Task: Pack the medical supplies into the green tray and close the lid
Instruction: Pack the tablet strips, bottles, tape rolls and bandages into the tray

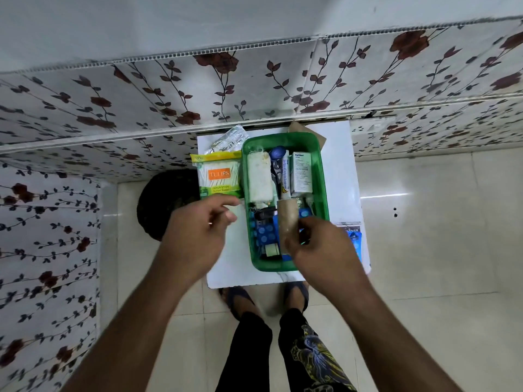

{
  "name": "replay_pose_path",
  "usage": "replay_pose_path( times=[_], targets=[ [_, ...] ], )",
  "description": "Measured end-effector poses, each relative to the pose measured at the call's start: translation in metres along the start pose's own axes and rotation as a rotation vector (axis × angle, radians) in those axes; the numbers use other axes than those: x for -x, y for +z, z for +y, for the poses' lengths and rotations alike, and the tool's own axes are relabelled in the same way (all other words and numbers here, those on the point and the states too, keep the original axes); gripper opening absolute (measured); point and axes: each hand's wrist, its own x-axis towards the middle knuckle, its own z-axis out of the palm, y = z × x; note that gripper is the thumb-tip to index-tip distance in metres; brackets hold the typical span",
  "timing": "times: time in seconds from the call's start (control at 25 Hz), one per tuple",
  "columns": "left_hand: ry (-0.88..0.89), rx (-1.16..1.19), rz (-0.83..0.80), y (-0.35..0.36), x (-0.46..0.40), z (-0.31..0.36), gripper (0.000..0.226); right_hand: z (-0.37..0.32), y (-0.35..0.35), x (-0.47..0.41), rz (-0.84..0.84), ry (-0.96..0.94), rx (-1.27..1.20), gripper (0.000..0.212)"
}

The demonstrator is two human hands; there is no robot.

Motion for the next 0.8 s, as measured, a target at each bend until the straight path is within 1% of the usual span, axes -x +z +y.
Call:
replay_pose_path(
  times=[0.08, 0.16, 0.28, 0.44, 0.56, 0.64, 0.68, 0.72, 0.8],
  targets=[
    [-0.108, 0.047, 0.071, -0.01, -0.004, -0.023, 0.024, -0.004, 0.019, -0.002, -0.028, -0.015, 0.11, 0.028],
    [-0.162, 0.059, 0.067, -0.009, -0.008, -0.04, 0.023, -0.007, 0.033, -0.006, -0.042, -0.022, 0.196, 0.032],
    [-0.185, 0.083, 0.038, -0.004, -0.014, -0.055, 0.021, -0.009, 0.045, -0.008, -0.051, -0.03, 0.232, 0.041],
    [-0.178, 0.102, 0.012, 0.003, -0.012, -0.06, 0.017, -0.007, 0.05, -0.01, -0.062, -0.024, 0.277, 0.035],
    [-0.196, 0.114, 0.002, 0.009, -0.008, -0.057, 0.017, -0.009, 0.048, -0.011, -0.077, -0.025, 0.309, 0.038],
    [-0.202, 0.106, -0.01, 0.011, -0.007, -0.055, 0.016, -0.012, 0.045, -0.007, -0.068, -0.063, 0.304, 0.039],
    [-0.198, 0.101, -0.014, 0.013, -0.007, -0.054, 0.016, -0.013, 0.04, -0.003, -0.031, -0.092, 0.273, 0.04],
    [-0.186, 0.103, -0.004, 0.014, -0.007, -0.054, 0.016, -0.01, 0.033, 0.001, 0.056, -0.124, 0.212, 0.039],
    [-0.149, 0.129, 0.07, 0.014, -0.009, -0.054, 0.017, 0.004, 0.01, 0.006, 0.334, -0.125, 0.034, 0.027]
  ],
)
